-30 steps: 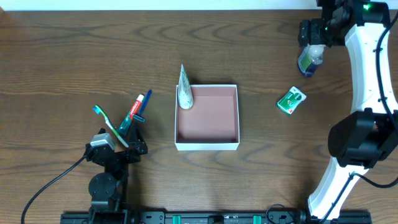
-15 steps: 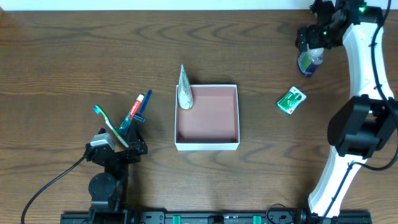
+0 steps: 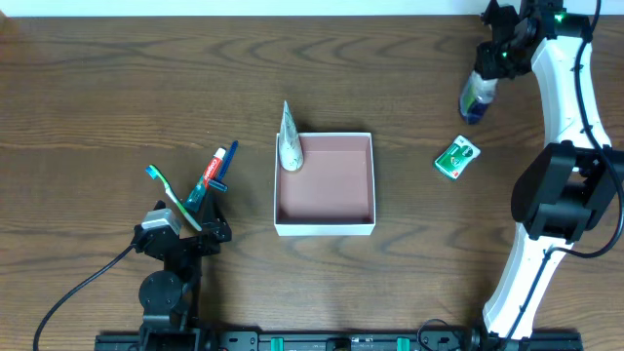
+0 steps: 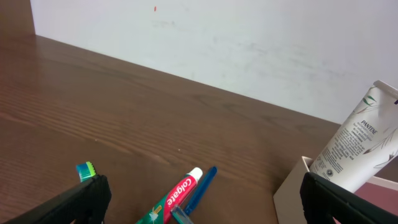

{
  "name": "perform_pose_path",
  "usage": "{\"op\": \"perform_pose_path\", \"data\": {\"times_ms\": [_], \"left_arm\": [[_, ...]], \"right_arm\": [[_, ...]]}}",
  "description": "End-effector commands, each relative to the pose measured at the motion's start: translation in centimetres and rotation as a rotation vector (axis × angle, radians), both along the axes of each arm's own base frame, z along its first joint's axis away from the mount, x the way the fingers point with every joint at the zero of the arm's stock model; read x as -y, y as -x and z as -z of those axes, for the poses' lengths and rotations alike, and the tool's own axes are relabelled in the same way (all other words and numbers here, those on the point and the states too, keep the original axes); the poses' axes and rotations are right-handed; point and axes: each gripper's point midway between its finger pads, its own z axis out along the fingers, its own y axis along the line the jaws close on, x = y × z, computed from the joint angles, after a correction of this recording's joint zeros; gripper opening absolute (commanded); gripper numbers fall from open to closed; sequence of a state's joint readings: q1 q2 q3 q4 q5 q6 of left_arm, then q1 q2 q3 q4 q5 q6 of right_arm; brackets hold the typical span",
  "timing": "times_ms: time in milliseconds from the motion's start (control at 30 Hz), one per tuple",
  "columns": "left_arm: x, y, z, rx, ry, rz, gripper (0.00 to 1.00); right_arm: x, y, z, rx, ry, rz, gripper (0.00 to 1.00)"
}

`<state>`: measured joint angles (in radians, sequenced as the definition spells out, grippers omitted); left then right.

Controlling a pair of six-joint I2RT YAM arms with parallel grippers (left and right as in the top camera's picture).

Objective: Pack container
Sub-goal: 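Move the right gripper to the blue soap pump bottle and grasp it, then carry the soap bottle with the right gripper into the box and lower it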

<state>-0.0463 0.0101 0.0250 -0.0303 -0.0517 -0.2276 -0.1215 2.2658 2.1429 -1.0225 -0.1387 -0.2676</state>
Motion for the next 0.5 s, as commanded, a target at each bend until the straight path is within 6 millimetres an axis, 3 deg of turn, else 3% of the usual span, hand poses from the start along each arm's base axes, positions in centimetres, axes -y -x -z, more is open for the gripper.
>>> {"op": "perform_pose_path", "data": {"times_ms": [0,267,333,467], "left_arm": [[-0.3,0.1,1.8,-0.053,-0.021,-0.015,0.98],[-0.3,0.1,1.8,-0.053,-0.021,-0.015,0.98],[-0.3,0.1,1.8,-0.053,-0.021,-0.015,0.98],[-0.3,0.1,1.8,-0.053,-0.021,-0.015,0.98]], "right_arm": [[0.2,0.4,0.8,-0.031,-0.003,0.021,0.14],[-0.5,0.4,-0.5,-0.008,-0.015,0.038,0.04],[-1.1,0.4,-1.9,0.016,-0.013,0.027,0.04],[-3.5,1.1,-6.4,0.096,-0.026,-0.017,0.04]]}}
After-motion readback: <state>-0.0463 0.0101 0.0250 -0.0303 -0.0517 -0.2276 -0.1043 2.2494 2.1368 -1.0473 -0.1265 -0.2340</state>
